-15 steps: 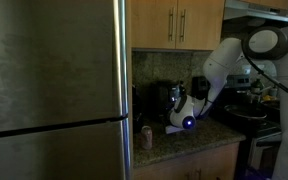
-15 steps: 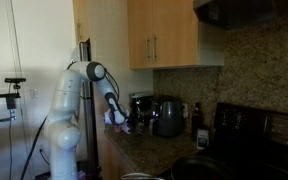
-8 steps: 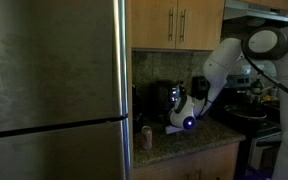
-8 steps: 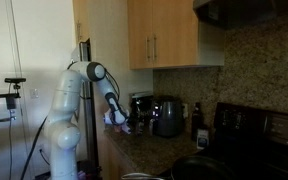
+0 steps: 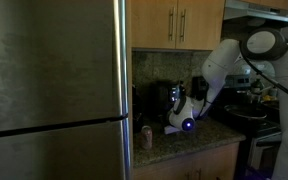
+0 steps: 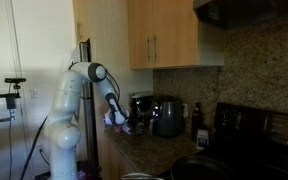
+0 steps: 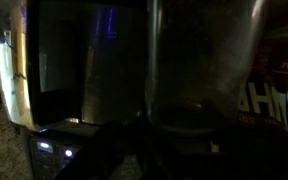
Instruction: Pick the bottle and put it upright
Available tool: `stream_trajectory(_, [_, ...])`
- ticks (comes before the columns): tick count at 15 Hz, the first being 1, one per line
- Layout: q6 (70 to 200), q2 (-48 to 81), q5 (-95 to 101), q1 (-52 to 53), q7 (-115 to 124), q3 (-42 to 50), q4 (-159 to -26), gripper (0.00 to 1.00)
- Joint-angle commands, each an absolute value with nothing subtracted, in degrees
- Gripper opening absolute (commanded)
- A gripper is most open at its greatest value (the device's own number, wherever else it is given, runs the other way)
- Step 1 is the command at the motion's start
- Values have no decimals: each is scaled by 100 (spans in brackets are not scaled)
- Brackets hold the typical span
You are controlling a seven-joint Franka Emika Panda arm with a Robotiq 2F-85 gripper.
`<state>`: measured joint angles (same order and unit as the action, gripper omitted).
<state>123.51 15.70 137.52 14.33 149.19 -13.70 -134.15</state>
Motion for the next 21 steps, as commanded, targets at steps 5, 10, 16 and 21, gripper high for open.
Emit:
stream_trajectory(5, [12480,1559,13720,1289,14830,-1518,-13407,27])
stream_trajectory(10, [12912,1531,13573,1239,14871,-1553,-13377,90])
stream_trajectory(16, [13807,1489,12871,1153,14629,-1574,-13331,100])
stream_trajectory(21, [14976,1451,11607,995,13565,-1502,-13298,100])
